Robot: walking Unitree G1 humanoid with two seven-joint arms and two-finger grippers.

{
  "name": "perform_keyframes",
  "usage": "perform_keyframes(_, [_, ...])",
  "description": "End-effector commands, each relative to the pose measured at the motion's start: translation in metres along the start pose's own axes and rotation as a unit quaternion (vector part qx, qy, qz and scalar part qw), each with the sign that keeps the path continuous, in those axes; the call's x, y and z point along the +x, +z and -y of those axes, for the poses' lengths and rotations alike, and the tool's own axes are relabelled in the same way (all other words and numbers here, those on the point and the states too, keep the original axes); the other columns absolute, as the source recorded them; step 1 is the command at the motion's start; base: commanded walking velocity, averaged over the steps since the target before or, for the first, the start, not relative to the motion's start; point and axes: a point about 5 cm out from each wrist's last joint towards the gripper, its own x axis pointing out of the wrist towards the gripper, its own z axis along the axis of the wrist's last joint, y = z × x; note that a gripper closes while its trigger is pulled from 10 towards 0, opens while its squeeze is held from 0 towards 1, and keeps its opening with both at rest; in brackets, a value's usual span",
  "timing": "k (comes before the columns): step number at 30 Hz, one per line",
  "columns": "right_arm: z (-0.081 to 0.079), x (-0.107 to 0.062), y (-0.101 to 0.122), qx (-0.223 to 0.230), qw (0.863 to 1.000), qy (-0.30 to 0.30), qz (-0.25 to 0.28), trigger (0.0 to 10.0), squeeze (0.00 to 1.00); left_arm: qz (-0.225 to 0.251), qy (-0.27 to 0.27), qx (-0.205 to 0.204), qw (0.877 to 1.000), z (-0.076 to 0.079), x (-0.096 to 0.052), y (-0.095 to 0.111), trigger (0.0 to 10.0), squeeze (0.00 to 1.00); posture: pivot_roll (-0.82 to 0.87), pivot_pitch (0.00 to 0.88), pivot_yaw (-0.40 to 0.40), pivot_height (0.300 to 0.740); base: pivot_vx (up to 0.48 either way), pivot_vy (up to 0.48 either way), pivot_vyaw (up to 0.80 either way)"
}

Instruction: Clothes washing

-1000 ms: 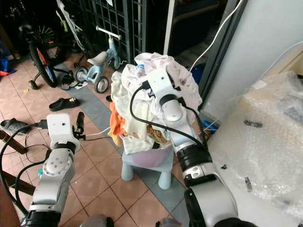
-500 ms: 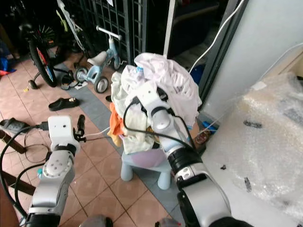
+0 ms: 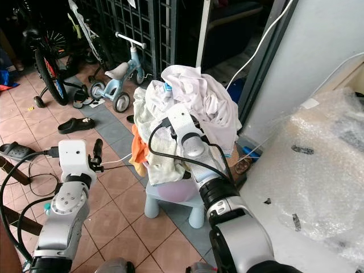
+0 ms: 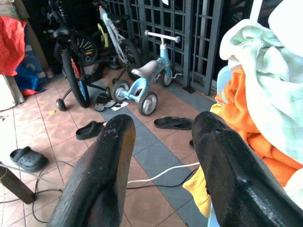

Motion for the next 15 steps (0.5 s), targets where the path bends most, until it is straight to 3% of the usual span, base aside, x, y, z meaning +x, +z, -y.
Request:
perform_keyframes(1, [0.0003, 0.0001, -0.0094, 0.014, 1.0, 0.003, -0.025, 0.0, 0.0, 0.002, 0.003, 0.001, 1.0, -0.001, 0.0, 0.0026, 10.0, 0.0, -0.01, 0.0, -0.038, 0.74, 0.0, 0.0, 0.0])
perform_keyframes(15, [0.0025, 0.0, -0.0116, 0.021, 1.0, -0.002, -0.02, 0.0, 0.0, 0.001, 0.001, 0.0, 1.0, -0.0001, 0.0006, 0.0023, 10.0, 0.0, -0.01, 0.0, -0.04, 0.74, 0.0, 0.0, 0.0])
